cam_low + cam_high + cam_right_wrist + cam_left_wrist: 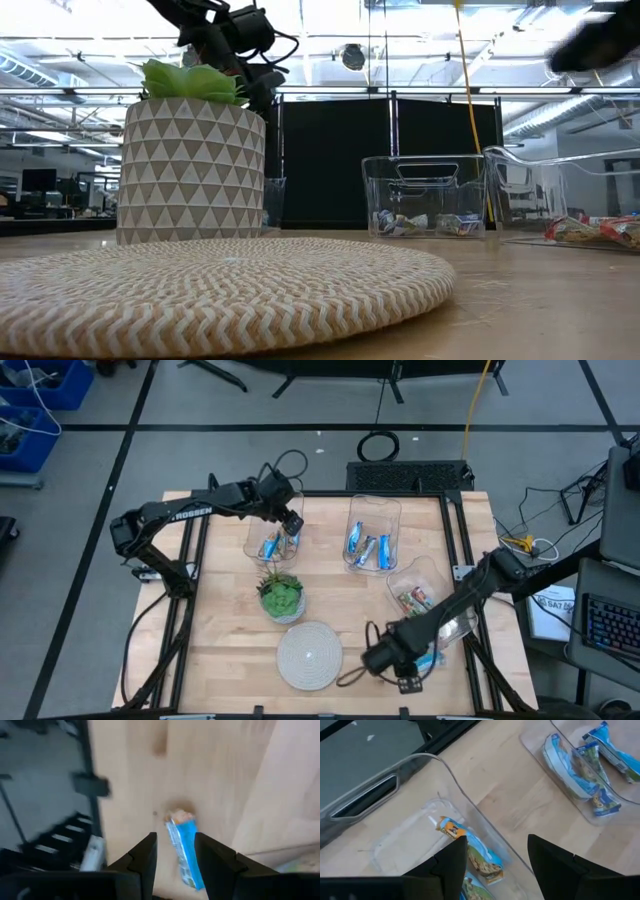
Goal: Pick and place Granola Bars by type
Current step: Put the yellow granola bar into the top left transparent bin
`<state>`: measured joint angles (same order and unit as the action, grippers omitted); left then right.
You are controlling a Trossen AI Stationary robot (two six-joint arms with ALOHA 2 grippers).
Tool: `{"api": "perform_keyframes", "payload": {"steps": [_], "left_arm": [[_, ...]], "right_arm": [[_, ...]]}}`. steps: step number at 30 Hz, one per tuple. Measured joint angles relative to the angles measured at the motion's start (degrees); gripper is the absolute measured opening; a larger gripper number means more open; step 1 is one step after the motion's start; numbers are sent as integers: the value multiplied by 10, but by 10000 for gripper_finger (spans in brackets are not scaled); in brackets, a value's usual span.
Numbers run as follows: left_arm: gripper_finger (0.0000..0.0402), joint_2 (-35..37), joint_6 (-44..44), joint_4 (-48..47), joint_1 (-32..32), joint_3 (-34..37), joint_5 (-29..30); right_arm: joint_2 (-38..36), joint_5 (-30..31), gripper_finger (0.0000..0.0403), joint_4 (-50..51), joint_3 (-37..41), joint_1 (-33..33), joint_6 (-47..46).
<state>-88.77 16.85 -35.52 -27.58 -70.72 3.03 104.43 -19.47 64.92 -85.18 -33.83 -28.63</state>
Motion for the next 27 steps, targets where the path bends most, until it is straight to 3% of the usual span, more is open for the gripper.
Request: {"api": "perform_keyframes", "payload": {"steps": [4,10,27], "left_arm": [[214,0,0,0,3,0,-3],[214,0,-1,-10,7,0,-6],[214,0,-8,-11,7,0,-31]], "right_arm": [[2,1,125,-27,-39,22,7],[25,-1,125,-5,-24,35,13],[79,28,127,24,42,-23,88]]}}
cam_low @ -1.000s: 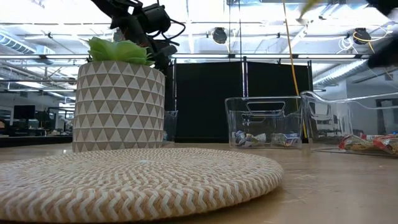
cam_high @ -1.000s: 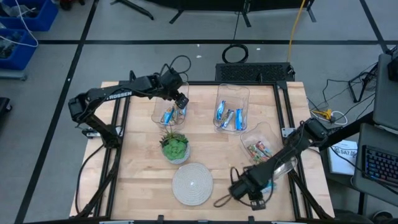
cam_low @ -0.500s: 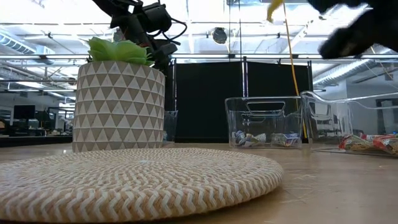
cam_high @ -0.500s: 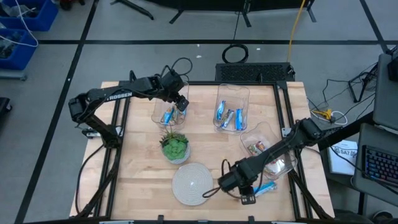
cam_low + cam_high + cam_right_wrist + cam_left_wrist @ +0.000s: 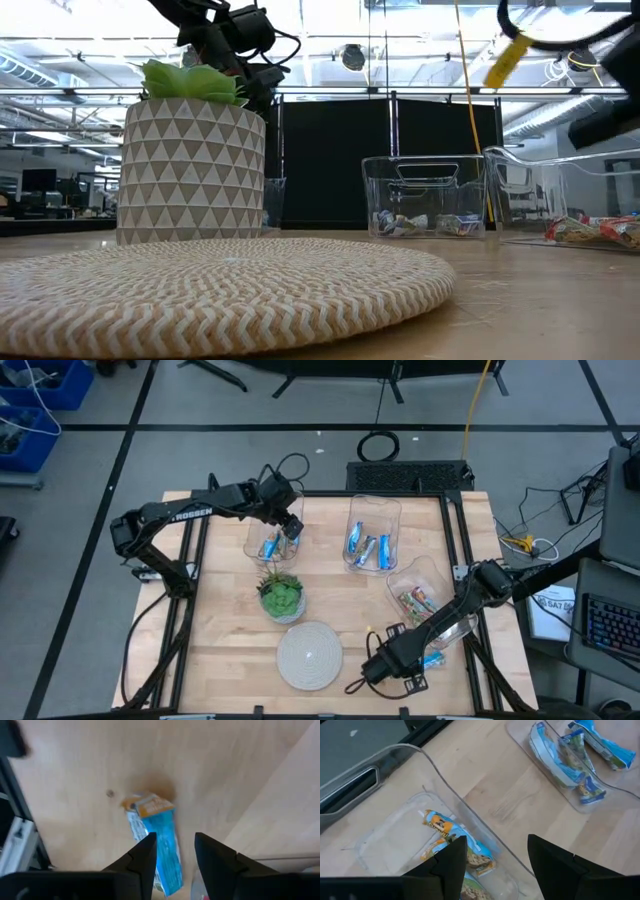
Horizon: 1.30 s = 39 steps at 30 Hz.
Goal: Pick and place Granola Bars by type
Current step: Put the yellow granola bar into the top left transparent bin
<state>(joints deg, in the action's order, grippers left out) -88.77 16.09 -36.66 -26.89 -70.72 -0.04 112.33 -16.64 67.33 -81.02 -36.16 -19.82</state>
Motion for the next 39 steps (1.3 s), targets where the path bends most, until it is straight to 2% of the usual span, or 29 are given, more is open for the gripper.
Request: {"api": "perform_keyframes", "payload": {"steps": [5,14,24,30,33,38,39], "left_arm": [[214,0,-6,-1,0,0,-1],[214,0,-8,-12,0,0,0],[214,0,-7,-14,0,0,-1],[214,0,-3,-19,0,0,-10],[214,0,-3,-23,0,0,-10],[214,0,-1,-26,0,0,-11],[214,0,3,-26,0,0,-15]], "right_arm": [[-4,-31,153,-13,4,0,6],[-5,-22,210,-53,5,-15,-18],[-5,-16,213,-70,48,-27,-20],[-5,-15,177,-86,55,-26,-22],[-5,-16,128,-86,55,-26,-31],[-5,-29,22,-91,54,-25,-30],[-5,-31,13,-91,54,-24,-28]]}}
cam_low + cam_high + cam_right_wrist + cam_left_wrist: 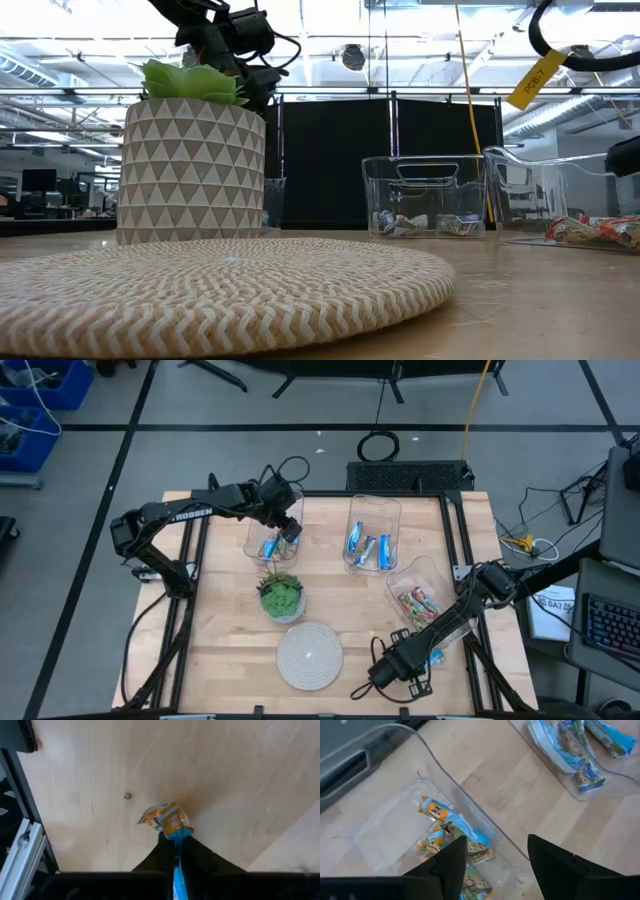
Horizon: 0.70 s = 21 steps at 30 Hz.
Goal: Pick and place Granola Bars by type
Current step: Put the yellow granola bar into the top left transparent bin
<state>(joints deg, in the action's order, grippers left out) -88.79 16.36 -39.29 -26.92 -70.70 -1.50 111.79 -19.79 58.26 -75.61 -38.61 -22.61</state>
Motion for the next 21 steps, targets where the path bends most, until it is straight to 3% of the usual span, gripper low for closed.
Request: {"api": "perform_keyframes", "payload": {"steps": [5,10,17,21], "left_arm": [[214,12,5,-2,0,1,-42],[214,63,-14,-2,0,1,-76],[214,184,-53,18,9,1,-153],[214,219,-37,91,49,0,-181]], "right_arm": [[-2,0,3,34,-19,8,-21],[-41,34,1,71,-92,35,-36],[-140,182,0,73,-204,93,-96],[-197,292,0,-27,-224,143,-109]]}}
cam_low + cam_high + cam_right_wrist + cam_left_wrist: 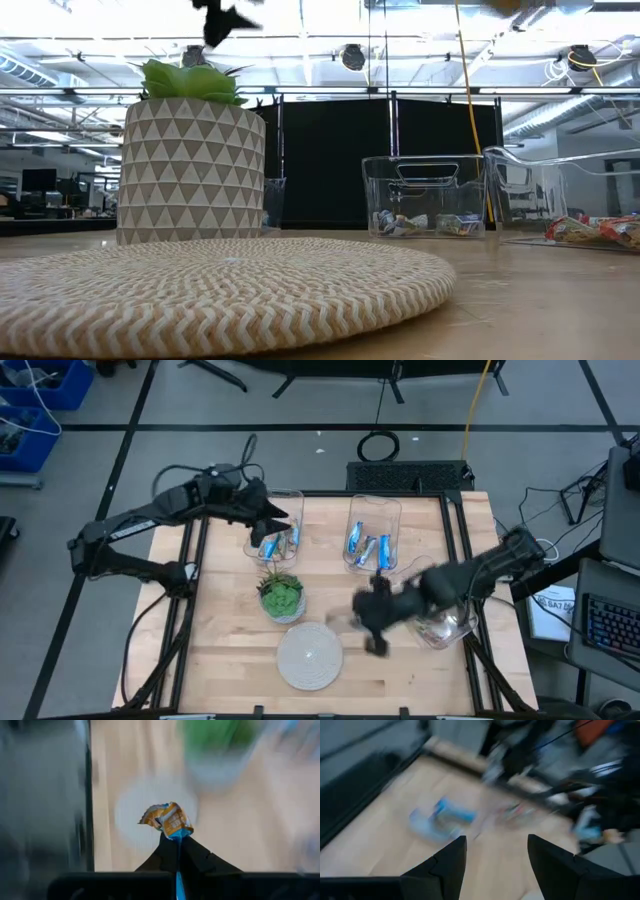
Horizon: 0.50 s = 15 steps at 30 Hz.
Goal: Pick and place Granola Bars by type
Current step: Put the yellow granola bar into the top left transparent bin
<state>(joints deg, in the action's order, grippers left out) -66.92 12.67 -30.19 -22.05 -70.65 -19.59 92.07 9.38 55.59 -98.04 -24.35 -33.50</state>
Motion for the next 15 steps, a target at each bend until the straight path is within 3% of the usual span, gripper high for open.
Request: {"api": "perform_keyframes", "payload": {"steps": [5,10,15], "left_arm": [[214,3,-4,117,70,0,-16],[214,2,-49,160,134,0,-12],[214,1,-60,151,180,0,21]], "right_arm": [[-28,76,0,-204,0,65,73],[-29,44,0,-343,0,109,148],[-29,11,0,-357,0,134,185]]}}
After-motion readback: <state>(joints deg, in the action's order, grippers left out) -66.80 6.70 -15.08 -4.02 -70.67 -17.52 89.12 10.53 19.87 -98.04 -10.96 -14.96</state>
